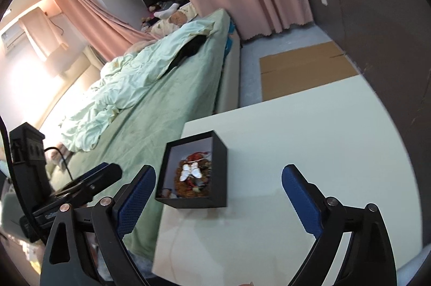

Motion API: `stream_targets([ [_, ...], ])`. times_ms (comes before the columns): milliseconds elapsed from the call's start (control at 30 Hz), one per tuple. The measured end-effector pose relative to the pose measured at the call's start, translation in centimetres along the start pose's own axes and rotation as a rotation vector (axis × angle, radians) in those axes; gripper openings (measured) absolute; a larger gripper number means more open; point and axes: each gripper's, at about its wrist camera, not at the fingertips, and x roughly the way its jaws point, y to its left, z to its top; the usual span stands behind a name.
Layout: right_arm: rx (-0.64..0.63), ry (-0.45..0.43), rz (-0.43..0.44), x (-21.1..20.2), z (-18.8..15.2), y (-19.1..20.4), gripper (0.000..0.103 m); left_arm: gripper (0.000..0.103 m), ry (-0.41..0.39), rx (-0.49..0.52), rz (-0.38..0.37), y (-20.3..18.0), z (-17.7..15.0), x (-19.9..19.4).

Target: Organize jewelry

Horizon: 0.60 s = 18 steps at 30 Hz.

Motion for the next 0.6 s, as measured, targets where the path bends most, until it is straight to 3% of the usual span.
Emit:
stream_targets([
  [233,-0.061,-0.027,-0.064,-2.7,-1.4,-0.1,0.095,0.103,-0.058,0.048,-0.010,-2.5,-1.2,-1.8],
  [300,-0.077,-0.028,-0.076,-3.1,-1.9,0.0,0.103,0.103,-0.068,0.057,-0.016,-3.1,-1.5,-2.1],
  [367,-0.099,-0.028,-0.087,-3.5,-2.3,0.1,0.103,0.103,-0.073,0.060,-0.020,-3.4,-1.8,-2.4],
  [600,-0.118,-0.043,-0.086,-5.2,-3.0,-0.2,0.103,0.103,-0.085,0.100,0.003,-4.2,-3.0,-2.8],
])
